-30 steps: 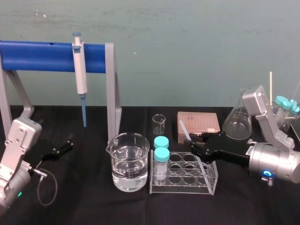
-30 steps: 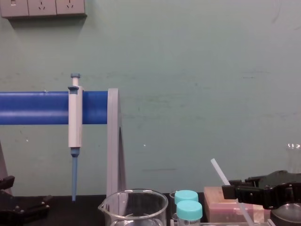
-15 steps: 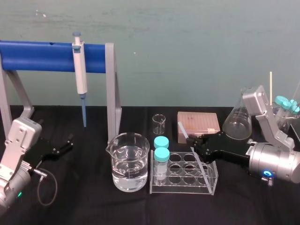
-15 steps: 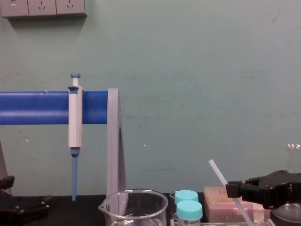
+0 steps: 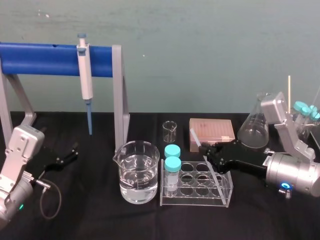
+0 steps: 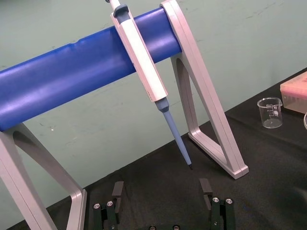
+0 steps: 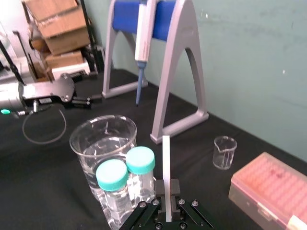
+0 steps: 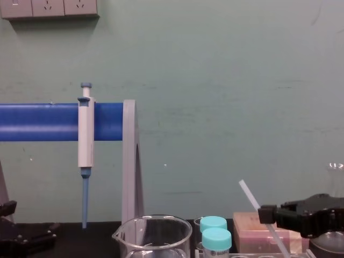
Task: Pick up the stirring rod with one hand, then place it down.
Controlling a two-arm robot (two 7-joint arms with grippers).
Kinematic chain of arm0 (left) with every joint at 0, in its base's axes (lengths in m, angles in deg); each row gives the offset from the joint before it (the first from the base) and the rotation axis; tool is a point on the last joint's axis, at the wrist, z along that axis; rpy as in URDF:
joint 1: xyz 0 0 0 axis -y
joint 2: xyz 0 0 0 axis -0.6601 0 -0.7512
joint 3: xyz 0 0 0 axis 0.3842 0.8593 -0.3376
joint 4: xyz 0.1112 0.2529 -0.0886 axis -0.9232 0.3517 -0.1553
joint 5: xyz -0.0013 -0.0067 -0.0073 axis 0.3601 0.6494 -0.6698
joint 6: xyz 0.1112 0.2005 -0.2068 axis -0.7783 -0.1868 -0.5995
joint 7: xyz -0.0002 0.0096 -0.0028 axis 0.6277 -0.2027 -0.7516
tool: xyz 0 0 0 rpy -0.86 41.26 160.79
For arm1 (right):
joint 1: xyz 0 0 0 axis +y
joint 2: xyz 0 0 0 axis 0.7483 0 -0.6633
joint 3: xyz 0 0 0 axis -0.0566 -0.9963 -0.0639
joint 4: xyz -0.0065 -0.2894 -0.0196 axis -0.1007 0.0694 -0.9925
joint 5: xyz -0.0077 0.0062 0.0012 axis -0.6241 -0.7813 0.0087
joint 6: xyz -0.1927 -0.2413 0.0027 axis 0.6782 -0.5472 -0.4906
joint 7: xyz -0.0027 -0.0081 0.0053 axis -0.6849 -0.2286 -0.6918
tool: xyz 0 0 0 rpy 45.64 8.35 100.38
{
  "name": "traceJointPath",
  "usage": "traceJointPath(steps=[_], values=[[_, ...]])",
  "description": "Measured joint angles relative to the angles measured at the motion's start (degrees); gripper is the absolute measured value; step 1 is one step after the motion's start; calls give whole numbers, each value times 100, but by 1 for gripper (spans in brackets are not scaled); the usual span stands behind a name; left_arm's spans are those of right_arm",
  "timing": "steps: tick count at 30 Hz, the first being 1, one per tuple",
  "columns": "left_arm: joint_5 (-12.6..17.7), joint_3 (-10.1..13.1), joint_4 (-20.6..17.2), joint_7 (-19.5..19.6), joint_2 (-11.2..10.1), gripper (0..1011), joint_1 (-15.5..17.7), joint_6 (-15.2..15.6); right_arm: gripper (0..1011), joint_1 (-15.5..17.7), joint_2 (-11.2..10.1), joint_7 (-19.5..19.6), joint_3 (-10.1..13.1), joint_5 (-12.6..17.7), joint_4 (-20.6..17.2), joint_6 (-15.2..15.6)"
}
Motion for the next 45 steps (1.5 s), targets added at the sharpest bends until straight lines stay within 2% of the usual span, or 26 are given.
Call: traceJointPath(steps=[4,27,35,45], values=[[0,0,0,0,0,1000,0,0,62,121,23,-13,85,56,-27,-304],[0,0,0,0,0,1000,0,0,62,867,89,104,699,100,-450,-1510],[0,0,0,0,0,1000,0,0,62,1049,168,80,922,177,-536,-1773],[0,0,0,0,0,1000,0,0,62,982,159,-129,1261,393,-756,-2005]])
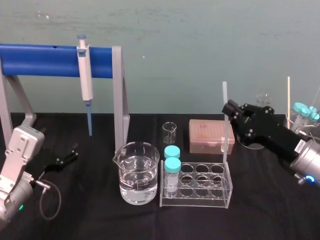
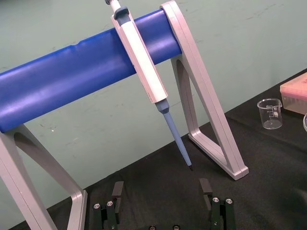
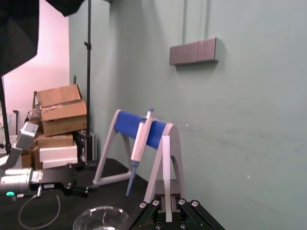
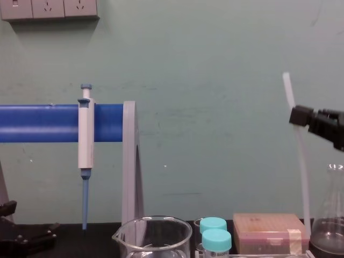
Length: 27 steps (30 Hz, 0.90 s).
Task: Pick up the stirring rod with one hand, then place it down.
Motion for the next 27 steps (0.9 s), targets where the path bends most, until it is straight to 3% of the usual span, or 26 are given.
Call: traceJointPath(steps=[27], values=[[0,0,0,0,0,1000,0,0,62,33,0,-15,112,111,-103,22]])
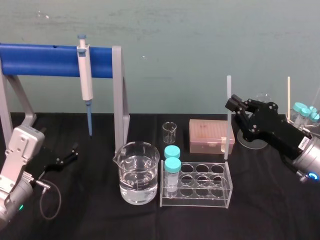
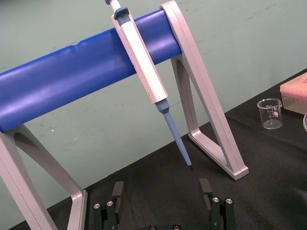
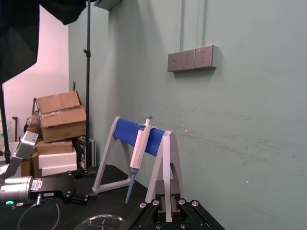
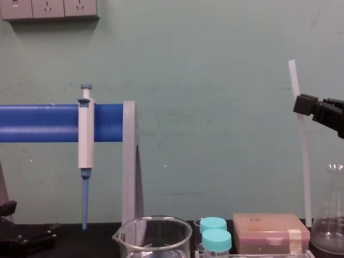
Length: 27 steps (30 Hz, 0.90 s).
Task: Pick up the stirring rod with one hand, then place it down.
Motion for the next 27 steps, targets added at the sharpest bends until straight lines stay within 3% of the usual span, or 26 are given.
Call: traceJointPath(steps=[27], values=[[0,0,0,0,0,1000,0,0,62,-7,22,16,-29,-42,26,6]])
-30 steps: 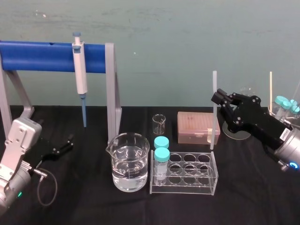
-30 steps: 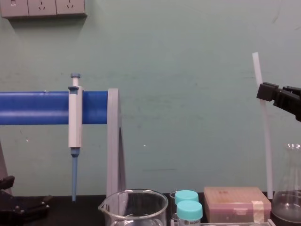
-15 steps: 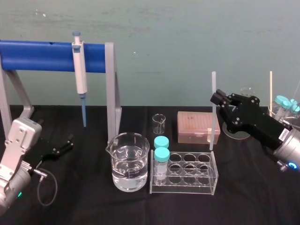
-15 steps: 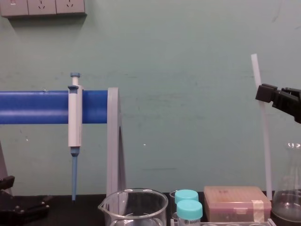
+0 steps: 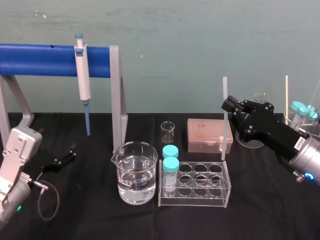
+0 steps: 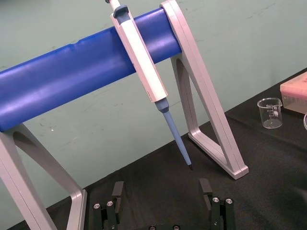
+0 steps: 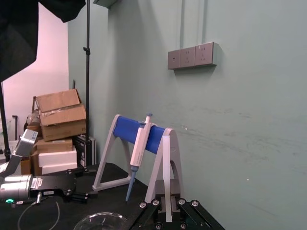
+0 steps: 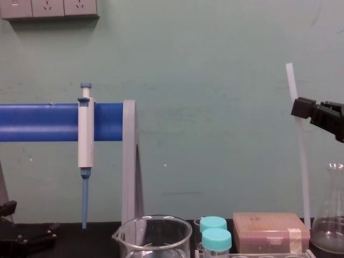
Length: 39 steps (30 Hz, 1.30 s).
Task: Pick up the stirring rod with one hand, then place it down.
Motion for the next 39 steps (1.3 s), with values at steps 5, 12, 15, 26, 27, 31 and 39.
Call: traceJointPath(steps=[5,12,15,26,27,31,39], values=[[0,0,0,0,0,1000,0,0,62,3,3,3,0,-6,0,-1],[0,0,0,0,0,1000,0,0,62,20,1,8,6,-20,-8,-13],[0,0,0,0,0,1000,0,0,62,23,1,8,8,-20,-10,-15],[0,0,0,0,0,1000,0,0,62,42,-11,-7,31,-2,-29,-32],[0,0,0,0,0,1000,0,0,62,42,-11,-11,32,0,-29,-37],[0,0,0,0,0,1000,0,0,62,51,-11,-31,37,10,-23,-56],[0,0,0,0,0,1000,0,0,62,58,-14,-69,41,43,-15,-78]])
